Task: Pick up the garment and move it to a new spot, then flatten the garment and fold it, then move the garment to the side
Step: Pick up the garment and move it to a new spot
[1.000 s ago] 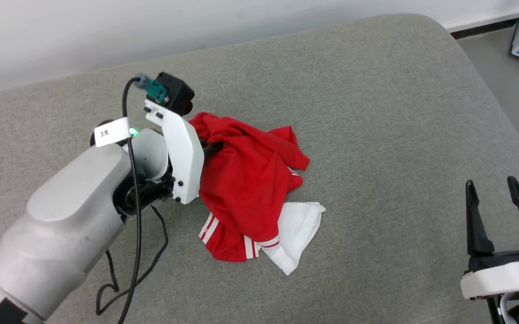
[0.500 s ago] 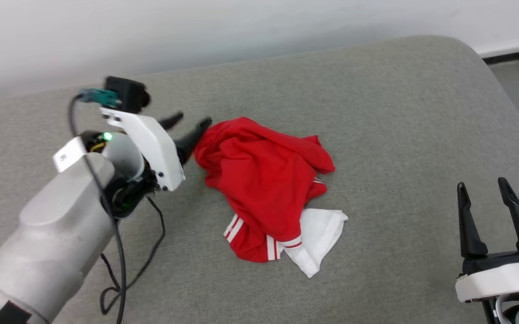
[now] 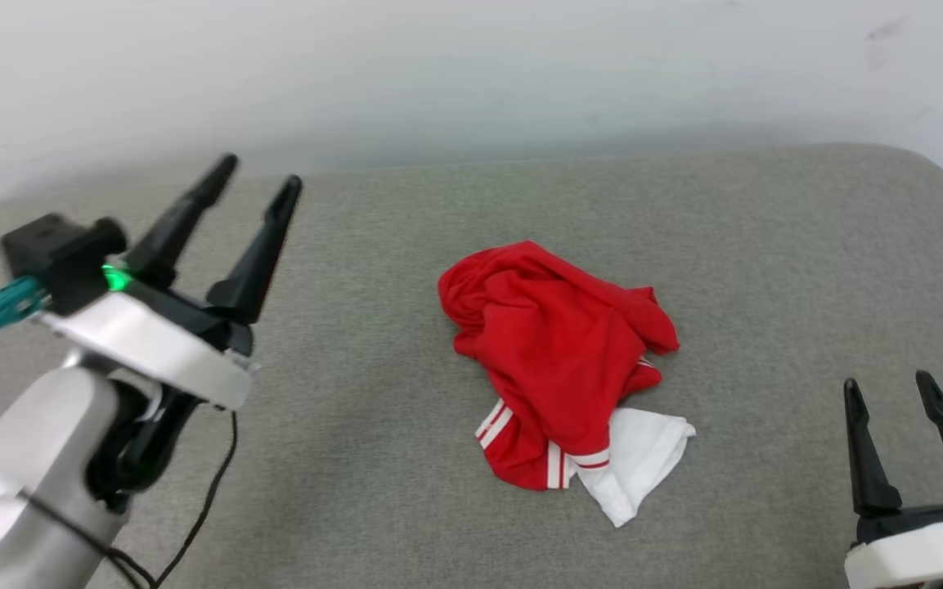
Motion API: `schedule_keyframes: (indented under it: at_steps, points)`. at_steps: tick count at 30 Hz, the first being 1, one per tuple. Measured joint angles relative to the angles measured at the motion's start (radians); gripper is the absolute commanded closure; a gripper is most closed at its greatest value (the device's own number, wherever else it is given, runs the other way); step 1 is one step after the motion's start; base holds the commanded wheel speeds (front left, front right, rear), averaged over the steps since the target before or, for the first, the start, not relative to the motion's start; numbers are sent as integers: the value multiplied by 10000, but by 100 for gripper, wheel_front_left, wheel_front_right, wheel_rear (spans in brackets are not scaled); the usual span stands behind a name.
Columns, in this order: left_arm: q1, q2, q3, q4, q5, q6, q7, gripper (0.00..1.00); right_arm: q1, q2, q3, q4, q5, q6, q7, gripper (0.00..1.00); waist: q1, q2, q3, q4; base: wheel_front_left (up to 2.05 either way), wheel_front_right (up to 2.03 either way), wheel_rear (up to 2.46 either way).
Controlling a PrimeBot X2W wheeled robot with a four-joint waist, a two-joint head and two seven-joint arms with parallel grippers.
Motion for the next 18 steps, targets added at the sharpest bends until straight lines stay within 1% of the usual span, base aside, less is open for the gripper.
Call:
schedule_keyframes:
  at_steps: [1, 3, 5, 7, 9, 11, 13, 14, 16, 18]
  points:
    - [380, 19, 558, -512, 520, 173, -4, 0, 79, -4, -33, -6, -13, 0, 2, 0, 0, 0, -36, 86, 0, 0, 0]
    - [1267, -167, 1524, -1448, 1152, 219, -33, 0, 235, 69, -307, -96, -23, 0, 2, 0, -1, 0, -85, 253, 0, 0, 0]
    - [2366, -560, 2303, -2023, 1969, 217, -29, 0, 371, 161, -525, -251, -69, 0, 2, 0, 0, 0, -123, 415, 0, 0, 0]
    - [3353, -995, 2989, -2428, 2500, 94, -31, 0, 581, 276, -625, -370, -130, 0, 2, 0, 0, 0, -175, 552, 0, 0, 0]
    - [4138, -1306, 3484, -2658, 3126, -82, -31, 0, 816, 364, -671, -458, -155, 0, 2, 0, 0, 0, -238, 667, 0, 0, 0]
    - [4751, -1852, 4040, -2890, 3396, -198, -31, 0, 984, 431, -700, -594, -153, 0, 0, 0, 0, 0, -312, 764, 0, 0, 0]
    - [5219, -2117, 4374, -3172, 3948, -351, -31, 0, 1122, 506, -727, -698, -136, -2, 0, 0, 0, 0, -378, 856, 0, 0, 0]
    - [5417, -2399, 4650, -3285, 3965, -391, -33, 0, 1189, 550, -731, -734, -127, 0, 2, 0, 0, 0, -410, 901, 0, 0, 0]
    - [5877, -2606, 4922, -3312, 4464, -435, -31, 0, 1267, 579, -708, -830, -128, -2, 0, 0, -1, 0, -454, 970, 0, 0, 0]
    - [6270, -2941, 5164, -3384, 4623, -470, -31, 0, 1337, 631, -723, -857, -136, 0, 0, 0, 0, 0, -498, 1011, 0, 0, 0]
